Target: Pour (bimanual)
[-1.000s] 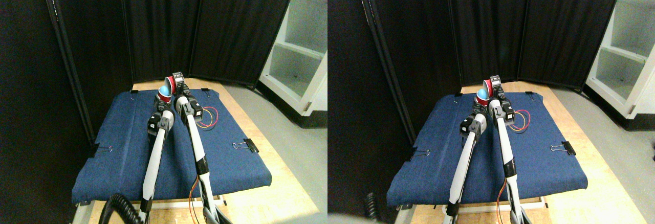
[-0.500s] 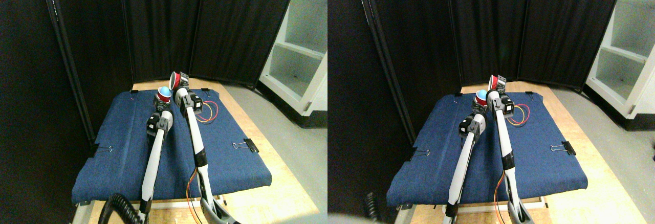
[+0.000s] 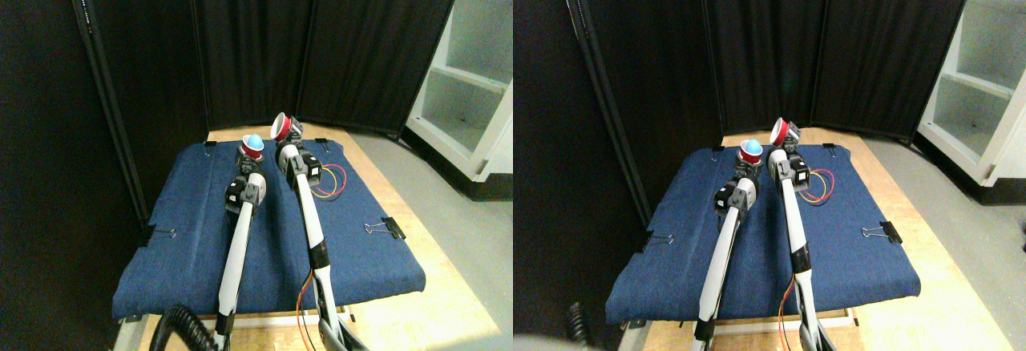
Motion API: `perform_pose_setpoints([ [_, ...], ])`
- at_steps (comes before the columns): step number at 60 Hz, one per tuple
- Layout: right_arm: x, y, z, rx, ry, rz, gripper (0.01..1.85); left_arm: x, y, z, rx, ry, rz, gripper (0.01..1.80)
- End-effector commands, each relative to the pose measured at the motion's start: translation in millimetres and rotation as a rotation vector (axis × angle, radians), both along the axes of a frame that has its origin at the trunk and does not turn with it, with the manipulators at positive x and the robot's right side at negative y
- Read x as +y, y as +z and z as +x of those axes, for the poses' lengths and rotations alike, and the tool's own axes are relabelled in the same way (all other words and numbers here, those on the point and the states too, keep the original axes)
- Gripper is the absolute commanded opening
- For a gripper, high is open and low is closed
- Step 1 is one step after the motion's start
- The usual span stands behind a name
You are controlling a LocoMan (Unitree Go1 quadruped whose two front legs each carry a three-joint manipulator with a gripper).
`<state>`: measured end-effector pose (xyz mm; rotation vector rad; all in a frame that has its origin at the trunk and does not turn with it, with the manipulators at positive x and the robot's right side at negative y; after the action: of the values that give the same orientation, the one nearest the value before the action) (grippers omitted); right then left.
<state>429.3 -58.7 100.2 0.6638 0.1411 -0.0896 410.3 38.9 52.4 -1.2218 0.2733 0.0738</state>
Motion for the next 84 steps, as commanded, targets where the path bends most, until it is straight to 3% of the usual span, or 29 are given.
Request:
perform_pose_setpoints([
  [1,-7,1,1.4,-0.066,-0.039,0.188,0.36,3.3,8.6,3.2,-0.062,0.026,-0.027,0.33],
  [16,-21,-25,2.2,-0.115,-0.078,0.499,0.34,15.2,6.7,5.3,-0.09,0.07,-0.066,0.33],
  [40,-33,-50,1.0,-0.095,-0.146,0.699,0.33,31.0,-7.6,13.2,-0.06,0.191,-0.187,0.33],
  [57,-40,-60,-0.3,-0.056,-0.167,0.64,0.33,31.9,-23.6,22.7,-0.032,0.248,-0.22,0.33],
  [65,-48,-72,9.7,-0.034,-0.192,0.744,0.33,29.0,-32.5,26.8,-0.014,0.264,-0.217,0.33],
  [84,-62,-93,18.1,-0.02,-0.263,0.76,0.33,21.9,-45.9,29.4,0.028,0.3,-0.213,0.33],
])
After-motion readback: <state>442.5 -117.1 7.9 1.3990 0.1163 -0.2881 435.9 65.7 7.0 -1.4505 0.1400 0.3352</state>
